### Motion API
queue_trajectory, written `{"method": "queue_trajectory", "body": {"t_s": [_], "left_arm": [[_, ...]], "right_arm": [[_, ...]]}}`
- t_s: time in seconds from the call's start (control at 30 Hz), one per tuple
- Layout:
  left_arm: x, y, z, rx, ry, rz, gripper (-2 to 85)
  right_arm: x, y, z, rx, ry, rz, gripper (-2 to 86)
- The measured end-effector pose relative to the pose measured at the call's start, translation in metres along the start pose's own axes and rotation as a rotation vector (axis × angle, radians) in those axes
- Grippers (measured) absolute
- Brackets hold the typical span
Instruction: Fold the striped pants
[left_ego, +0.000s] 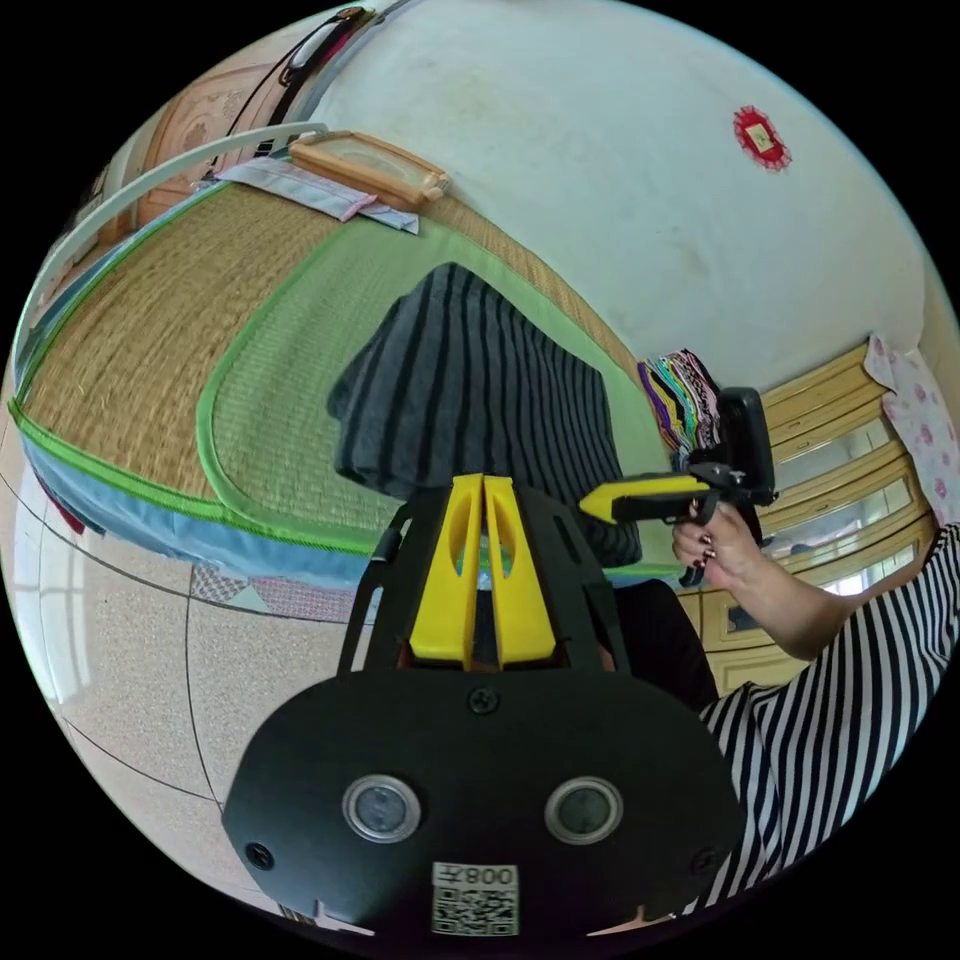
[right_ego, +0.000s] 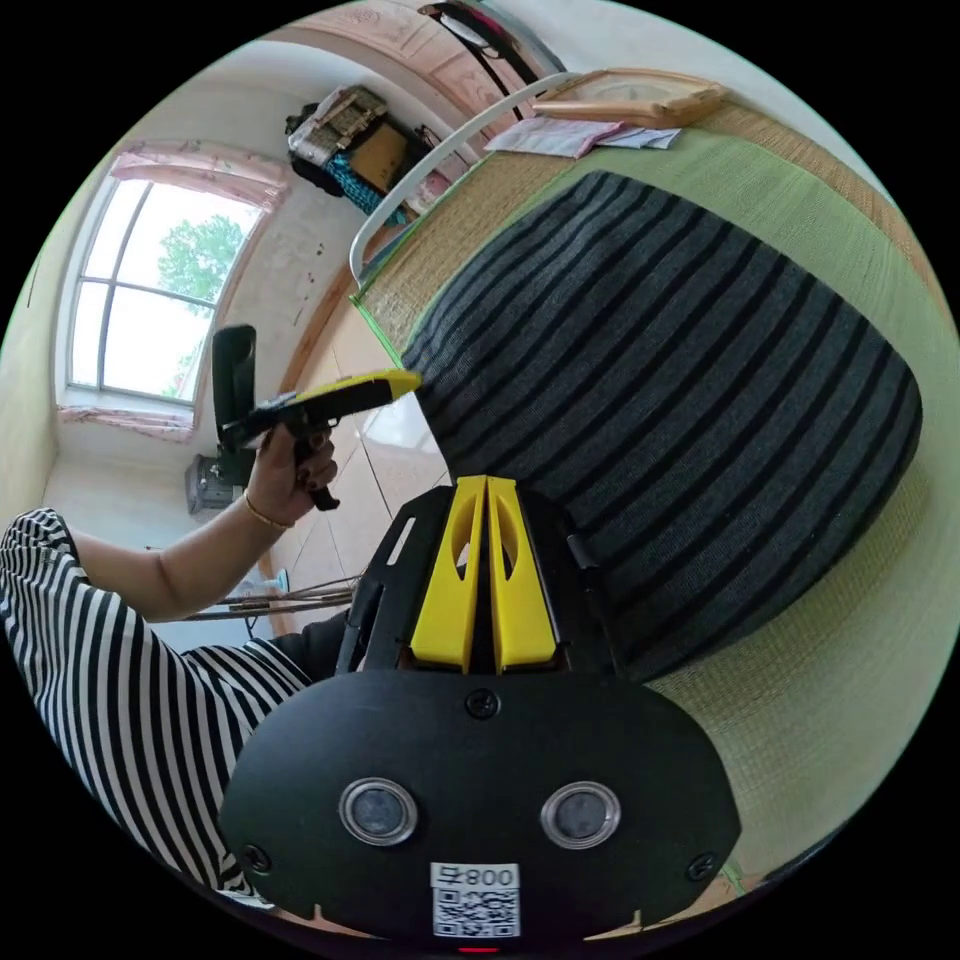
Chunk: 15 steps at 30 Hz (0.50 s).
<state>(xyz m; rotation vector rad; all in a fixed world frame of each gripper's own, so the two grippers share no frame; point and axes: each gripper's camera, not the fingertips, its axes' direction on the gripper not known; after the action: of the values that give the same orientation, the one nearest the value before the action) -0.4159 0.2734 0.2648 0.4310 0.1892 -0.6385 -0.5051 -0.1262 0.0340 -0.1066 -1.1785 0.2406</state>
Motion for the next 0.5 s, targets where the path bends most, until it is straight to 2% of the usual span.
{"method": "queue_trajectory", "body": {"t_s": [0.33,0.5], "left_arm": [[0.028,0.016,0.062,-0.222,0.180,0.030,1.4],[0.034,0.010,0.082,-0.266,0.277,0.015,4.2]], "right_arm": [[0.060,0.143,-0.022,0.060,-0.035,0.175,0.1],[0.098,0.206,-0.026,0.115,-0.140,0.239,0.4]]}}
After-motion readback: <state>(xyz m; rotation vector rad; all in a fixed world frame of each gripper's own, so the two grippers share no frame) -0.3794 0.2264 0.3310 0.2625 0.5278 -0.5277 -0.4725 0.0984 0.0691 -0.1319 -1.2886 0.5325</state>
